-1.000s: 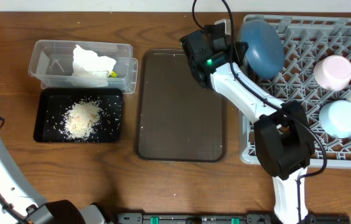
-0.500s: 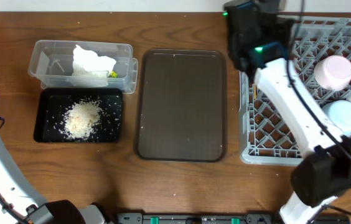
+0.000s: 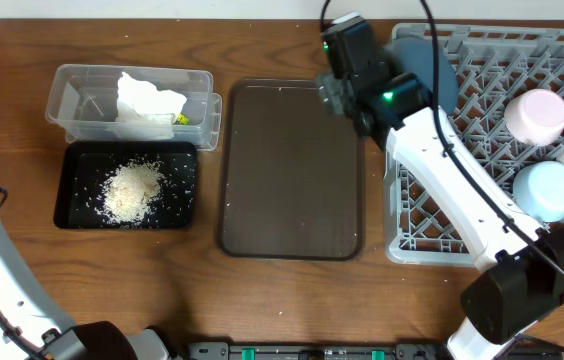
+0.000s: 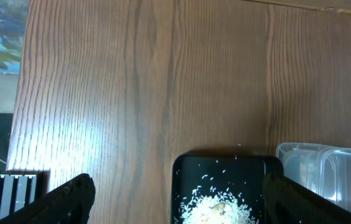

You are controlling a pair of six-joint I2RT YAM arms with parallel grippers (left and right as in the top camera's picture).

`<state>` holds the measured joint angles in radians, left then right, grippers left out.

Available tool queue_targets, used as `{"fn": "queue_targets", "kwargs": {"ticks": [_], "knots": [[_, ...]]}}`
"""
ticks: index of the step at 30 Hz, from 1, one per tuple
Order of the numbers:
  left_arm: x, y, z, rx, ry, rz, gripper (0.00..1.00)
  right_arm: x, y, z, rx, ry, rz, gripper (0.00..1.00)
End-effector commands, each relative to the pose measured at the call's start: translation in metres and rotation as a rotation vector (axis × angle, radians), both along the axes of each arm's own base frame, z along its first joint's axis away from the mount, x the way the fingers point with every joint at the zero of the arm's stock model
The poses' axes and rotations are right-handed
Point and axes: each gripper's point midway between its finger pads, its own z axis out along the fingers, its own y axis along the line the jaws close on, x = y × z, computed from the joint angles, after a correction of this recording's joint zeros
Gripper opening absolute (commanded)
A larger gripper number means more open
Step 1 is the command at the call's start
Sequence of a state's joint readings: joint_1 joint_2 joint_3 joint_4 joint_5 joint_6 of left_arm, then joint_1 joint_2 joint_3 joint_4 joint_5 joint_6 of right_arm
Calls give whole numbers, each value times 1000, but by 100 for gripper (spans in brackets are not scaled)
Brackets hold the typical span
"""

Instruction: Sort waste into correct bins and load items into the dishwasher rack

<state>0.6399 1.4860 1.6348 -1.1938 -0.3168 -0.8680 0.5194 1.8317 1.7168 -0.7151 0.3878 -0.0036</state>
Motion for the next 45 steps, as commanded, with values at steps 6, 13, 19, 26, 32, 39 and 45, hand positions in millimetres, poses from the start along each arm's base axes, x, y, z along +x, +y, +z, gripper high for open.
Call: {"fn": "queue_targets", "kwargs": {"ticks": [6,13,19,26,32,39,45], "knots": [[-1,3,-1,2,4,16,89,1,-15,-57,-188,110,-58,99],[-1,3,-1,2,4,16,89,0,-12,-100,-527,107,-75,67],[-1,3,-1,2,4,16,89,2,9,-134,-724,67,-37,51],[-1,3,-1,2,4,16,89,14,-20,-158,-863,49,-146,41],[-1,3,-1,2,4,16,89,29,-52,-134,-914,-46,-308,32],[-1,3,-1,2,4,16,89,34,-83,-129,-941,-31,-383,21],[-1,3,-1,2,4,16,89,33,-90,-111,-979,-84,-447,21]]}}
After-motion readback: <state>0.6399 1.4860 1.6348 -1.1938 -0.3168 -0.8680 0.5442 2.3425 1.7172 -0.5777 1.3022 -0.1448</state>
